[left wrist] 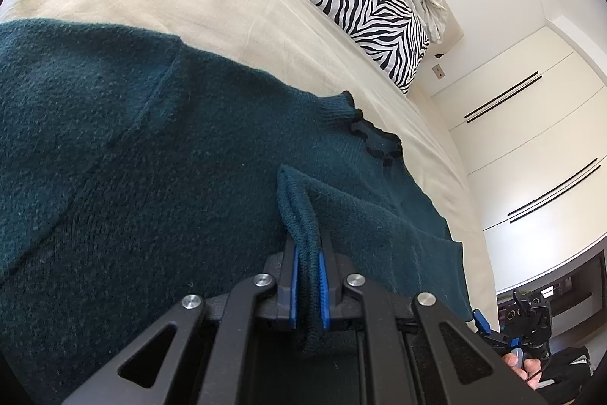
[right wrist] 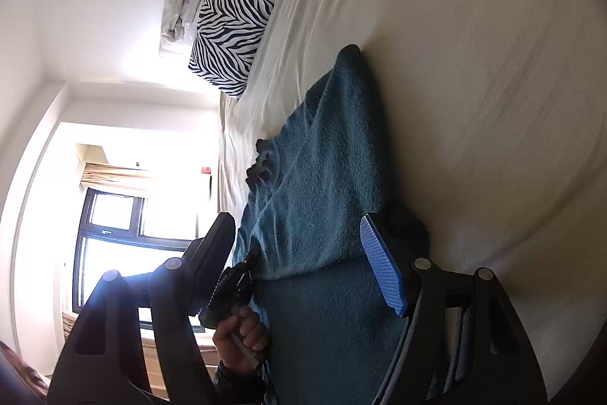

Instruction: Fold small clothes

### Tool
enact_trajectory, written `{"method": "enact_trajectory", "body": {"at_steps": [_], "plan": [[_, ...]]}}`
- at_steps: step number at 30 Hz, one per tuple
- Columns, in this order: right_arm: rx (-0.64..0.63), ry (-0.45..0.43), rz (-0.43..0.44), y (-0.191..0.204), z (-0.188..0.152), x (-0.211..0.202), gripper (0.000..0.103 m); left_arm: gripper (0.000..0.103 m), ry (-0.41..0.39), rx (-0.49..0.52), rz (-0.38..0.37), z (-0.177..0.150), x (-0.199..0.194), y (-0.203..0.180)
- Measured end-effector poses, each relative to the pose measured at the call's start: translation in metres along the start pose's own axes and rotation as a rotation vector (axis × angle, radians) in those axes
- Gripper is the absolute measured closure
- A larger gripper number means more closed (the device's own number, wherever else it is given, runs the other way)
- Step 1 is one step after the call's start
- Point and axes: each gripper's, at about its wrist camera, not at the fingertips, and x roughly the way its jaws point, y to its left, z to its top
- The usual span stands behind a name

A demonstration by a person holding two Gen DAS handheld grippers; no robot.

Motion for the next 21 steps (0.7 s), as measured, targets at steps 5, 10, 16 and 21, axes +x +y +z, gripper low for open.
{"method": "enact_trajectory", "body": {"at_steps": [5,10,16,21], "plan": [[-0.066,-0.008,0.044,0.031,0.006,0.003,0.033,0.091,-0.004,0.005,0.003,0.000,-0.001,0.000],[-0.067,0.086,-0.094,0.001,-0.006,0.047,0.031,0.091,-0.001,0.004,0.001,0.000,0.000,0.000],[-0.040,-0.027,-0.029,0.007,-0.029,0.005,0.030,0.058,-0.027,-0.020,0.003,0.001,-0.031,0.005],[-0.100,-0.060,0.026,0.041,-0.066,-0.022,0.030,0.034,-0.186,-0.080,-0.041,-0.012,-0.123,0.033]]}}
